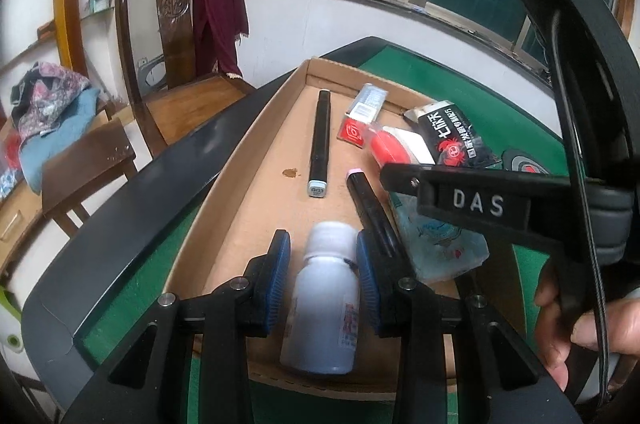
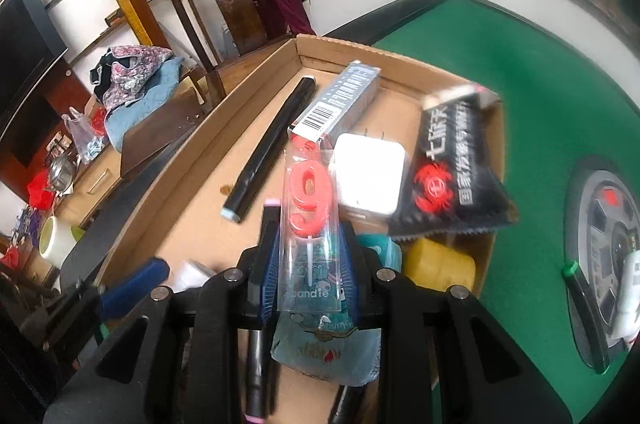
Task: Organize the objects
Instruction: 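Lower the white bottle and candle pack into the tray and open both grippers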
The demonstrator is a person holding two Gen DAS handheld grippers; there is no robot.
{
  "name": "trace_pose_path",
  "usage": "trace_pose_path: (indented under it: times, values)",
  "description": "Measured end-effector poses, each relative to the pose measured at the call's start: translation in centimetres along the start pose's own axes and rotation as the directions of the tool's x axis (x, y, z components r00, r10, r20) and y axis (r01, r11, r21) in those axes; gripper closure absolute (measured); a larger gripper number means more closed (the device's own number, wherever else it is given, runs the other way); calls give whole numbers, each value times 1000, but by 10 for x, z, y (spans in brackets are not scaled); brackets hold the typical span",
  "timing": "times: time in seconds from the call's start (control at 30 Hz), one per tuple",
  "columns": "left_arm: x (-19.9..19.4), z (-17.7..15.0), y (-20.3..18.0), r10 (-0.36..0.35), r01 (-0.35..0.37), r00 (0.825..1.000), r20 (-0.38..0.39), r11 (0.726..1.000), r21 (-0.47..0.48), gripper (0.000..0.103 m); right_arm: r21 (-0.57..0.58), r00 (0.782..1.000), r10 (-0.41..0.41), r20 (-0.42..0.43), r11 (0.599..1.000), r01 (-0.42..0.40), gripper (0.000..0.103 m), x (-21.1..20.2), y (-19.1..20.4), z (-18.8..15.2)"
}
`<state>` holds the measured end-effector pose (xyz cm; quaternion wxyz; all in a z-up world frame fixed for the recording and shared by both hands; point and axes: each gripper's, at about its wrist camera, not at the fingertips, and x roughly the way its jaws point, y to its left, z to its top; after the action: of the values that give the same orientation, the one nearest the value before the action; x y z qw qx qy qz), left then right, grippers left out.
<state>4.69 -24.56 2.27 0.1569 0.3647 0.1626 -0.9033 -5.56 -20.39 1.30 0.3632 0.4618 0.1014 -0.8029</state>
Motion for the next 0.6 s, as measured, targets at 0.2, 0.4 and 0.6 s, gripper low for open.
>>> trace_pose_path:
  times: [0.2, 0.4, 0.6]
  values:
    - [-1, 0, 1, 4, -4, 1000, 3, 1000, -8, 74, -17, 1000, -2, 2, 1000, 2, 78, 5, 4, -1]
    - [0, 0, 2, 4, -4, 1000, 2, 1000, -10, 72, 0, 999, 32, -7, 1000, -32, 76, -1, -3, -3]
    - [-8, -1, -3, -11, 11, 999, 35, 1000, -19, 62, 16, 998, 55, 36, 998, -56, 76, -27, -12, -8]
